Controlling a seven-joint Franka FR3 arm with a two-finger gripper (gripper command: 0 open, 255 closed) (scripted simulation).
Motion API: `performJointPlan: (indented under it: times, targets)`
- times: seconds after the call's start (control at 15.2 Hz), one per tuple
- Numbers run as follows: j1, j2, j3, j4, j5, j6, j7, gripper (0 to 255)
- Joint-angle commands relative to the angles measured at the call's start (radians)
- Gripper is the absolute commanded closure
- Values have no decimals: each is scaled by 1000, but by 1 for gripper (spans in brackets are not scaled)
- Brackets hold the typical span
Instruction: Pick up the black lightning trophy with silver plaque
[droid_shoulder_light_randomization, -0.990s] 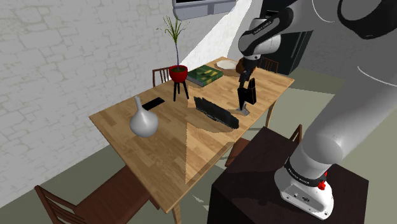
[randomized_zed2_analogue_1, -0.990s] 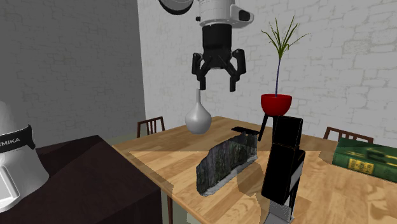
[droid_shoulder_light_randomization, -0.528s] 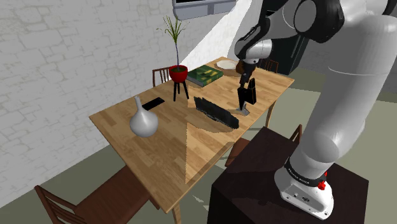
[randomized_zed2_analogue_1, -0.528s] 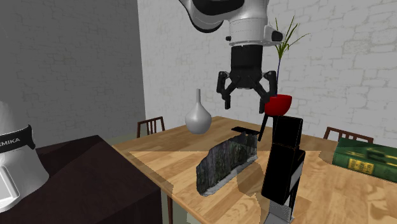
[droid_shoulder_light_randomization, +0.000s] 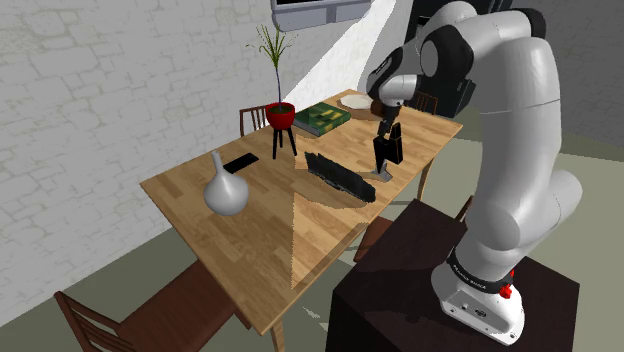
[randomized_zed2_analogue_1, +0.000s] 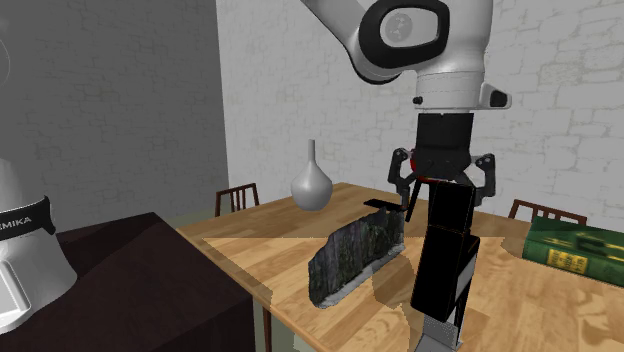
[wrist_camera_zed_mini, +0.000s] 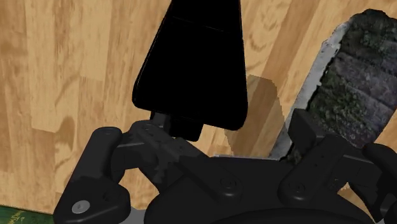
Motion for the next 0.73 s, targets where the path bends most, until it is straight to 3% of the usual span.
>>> performJointPlan:
  times: [0.0,0.13,0.66]
  targets:
    - [-40,89,17,98,24,-16,-25,0]
    - [-71,156,30,178,36,-33,-40,0]
    - [-88,224,53,184,62,29,-55,0]
